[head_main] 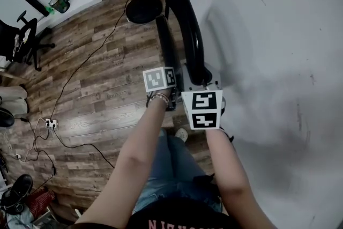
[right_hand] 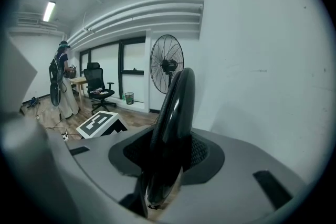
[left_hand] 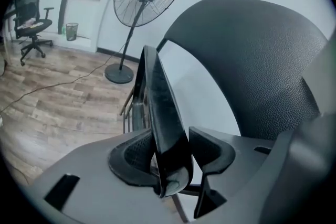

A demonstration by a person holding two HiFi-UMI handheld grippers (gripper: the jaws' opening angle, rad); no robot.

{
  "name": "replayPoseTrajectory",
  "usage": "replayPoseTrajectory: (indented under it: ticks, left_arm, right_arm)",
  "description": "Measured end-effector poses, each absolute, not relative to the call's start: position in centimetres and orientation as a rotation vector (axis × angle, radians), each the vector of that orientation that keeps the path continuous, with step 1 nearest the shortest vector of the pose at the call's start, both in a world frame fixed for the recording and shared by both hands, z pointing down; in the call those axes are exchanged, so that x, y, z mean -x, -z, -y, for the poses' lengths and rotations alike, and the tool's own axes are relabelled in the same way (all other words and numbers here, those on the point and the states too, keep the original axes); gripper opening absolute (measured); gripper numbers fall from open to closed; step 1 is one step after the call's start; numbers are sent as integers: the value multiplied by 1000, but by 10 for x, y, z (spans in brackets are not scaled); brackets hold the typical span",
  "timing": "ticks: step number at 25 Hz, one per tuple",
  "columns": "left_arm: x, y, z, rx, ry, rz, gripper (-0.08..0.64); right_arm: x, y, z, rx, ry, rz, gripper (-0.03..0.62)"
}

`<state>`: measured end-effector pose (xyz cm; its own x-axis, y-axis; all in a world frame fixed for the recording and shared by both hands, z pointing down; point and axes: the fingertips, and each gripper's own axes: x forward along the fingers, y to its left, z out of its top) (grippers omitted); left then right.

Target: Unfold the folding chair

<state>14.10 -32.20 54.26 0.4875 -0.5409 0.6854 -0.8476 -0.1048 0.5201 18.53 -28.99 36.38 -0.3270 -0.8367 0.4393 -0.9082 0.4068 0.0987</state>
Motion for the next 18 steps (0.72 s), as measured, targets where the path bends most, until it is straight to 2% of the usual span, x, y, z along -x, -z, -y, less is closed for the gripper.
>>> replayPoseTrajectory:
  ticks: [18]
  left_arm:
    - [-59, -558, 300, -1803, -325, 1067, 199]
  right_arm:
    - [-114, -374, 271, -1555, -216, 2185, 123]
